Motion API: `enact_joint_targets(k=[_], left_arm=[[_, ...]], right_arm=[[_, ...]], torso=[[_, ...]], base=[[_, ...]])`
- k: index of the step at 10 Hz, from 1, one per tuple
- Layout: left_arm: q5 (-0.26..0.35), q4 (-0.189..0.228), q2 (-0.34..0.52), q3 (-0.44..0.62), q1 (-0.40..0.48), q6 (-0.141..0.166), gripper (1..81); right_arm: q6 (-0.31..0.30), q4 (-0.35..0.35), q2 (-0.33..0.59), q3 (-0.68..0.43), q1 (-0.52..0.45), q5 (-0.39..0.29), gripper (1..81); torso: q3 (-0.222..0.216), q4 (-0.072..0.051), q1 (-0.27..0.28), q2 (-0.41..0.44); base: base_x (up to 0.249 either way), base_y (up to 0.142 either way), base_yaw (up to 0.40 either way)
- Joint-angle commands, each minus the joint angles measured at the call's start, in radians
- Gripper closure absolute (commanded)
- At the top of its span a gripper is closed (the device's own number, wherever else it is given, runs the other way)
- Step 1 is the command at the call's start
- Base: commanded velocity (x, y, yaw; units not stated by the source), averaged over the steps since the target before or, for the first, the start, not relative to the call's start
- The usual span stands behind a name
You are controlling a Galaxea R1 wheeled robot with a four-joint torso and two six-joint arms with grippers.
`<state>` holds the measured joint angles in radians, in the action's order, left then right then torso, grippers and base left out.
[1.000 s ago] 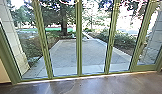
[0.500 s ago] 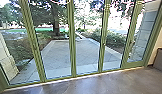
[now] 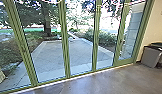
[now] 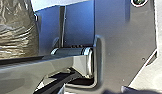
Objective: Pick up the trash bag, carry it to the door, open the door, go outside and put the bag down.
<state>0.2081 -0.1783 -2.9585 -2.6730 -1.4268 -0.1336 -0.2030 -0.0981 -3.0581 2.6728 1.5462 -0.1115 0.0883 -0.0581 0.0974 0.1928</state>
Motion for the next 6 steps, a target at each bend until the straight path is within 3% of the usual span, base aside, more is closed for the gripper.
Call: enact_joint_targets(k=[1, 6], left_arm=[[0.063, 0.003, 0.007, -0.001, 0.064, -0.004, 81.1], [0.063, 0.003, 0.005, -0.001, 0.064, -0.004, 81.1]], right_arm=[[0.011, -0.009, -0.026, -0.018, -0.048, -0.06, 1.0], [0.011, -0.009, -0.027, -0.018, -0.048, -0.06, 1.0]], torso=[[0.0, 0.0, 0.0, 0.0], [0.0, 0.0, 0.0, 0.0]], base=[[0.0, 0.0, -0.213], [0.0, 0.0, -0.213]])
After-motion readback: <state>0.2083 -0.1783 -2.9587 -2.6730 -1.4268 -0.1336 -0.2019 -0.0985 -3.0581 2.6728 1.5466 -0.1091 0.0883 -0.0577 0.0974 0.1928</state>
